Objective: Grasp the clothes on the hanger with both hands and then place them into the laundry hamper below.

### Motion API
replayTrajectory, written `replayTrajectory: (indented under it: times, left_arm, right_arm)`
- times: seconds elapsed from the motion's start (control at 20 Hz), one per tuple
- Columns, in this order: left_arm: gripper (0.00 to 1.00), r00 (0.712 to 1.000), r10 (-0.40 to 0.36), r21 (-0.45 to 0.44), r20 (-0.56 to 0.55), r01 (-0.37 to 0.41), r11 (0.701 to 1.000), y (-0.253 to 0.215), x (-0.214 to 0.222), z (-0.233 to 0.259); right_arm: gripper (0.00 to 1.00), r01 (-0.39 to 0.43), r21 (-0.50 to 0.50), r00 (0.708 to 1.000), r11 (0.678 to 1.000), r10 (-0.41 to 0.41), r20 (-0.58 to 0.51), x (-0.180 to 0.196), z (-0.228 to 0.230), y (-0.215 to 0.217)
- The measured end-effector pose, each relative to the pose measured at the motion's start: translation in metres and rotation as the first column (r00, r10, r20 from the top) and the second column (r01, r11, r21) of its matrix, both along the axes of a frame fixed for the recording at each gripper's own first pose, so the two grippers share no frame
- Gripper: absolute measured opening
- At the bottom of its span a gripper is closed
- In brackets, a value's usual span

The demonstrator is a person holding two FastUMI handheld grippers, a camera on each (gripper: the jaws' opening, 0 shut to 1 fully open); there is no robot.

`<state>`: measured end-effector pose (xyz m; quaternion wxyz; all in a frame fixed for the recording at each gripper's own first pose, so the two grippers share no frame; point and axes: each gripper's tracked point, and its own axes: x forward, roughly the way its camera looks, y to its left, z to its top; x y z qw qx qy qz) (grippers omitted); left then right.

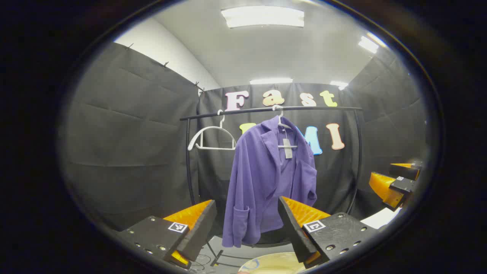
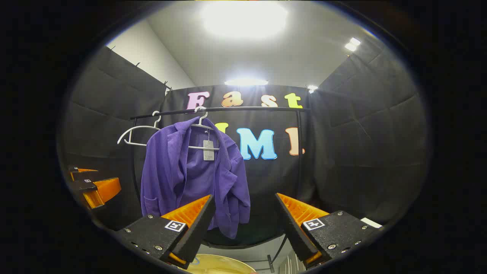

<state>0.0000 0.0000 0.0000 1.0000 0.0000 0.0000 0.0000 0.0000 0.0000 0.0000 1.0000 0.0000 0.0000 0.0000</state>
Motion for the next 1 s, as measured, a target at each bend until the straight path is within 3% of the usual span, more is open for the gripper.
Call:
replayTrajectory:
  times: [1.0]
  left_arm:
    - [0.98, 1.0, -0.021, 0.0, 0.013, 0.021, 1.0, -0.013, 0.023, 0.013]
  right_arm:
    - [0.95, -0.025, -0.018, 0.999, 1.0, 0.026, 0.029, 0.023, 0.012, -0.002]
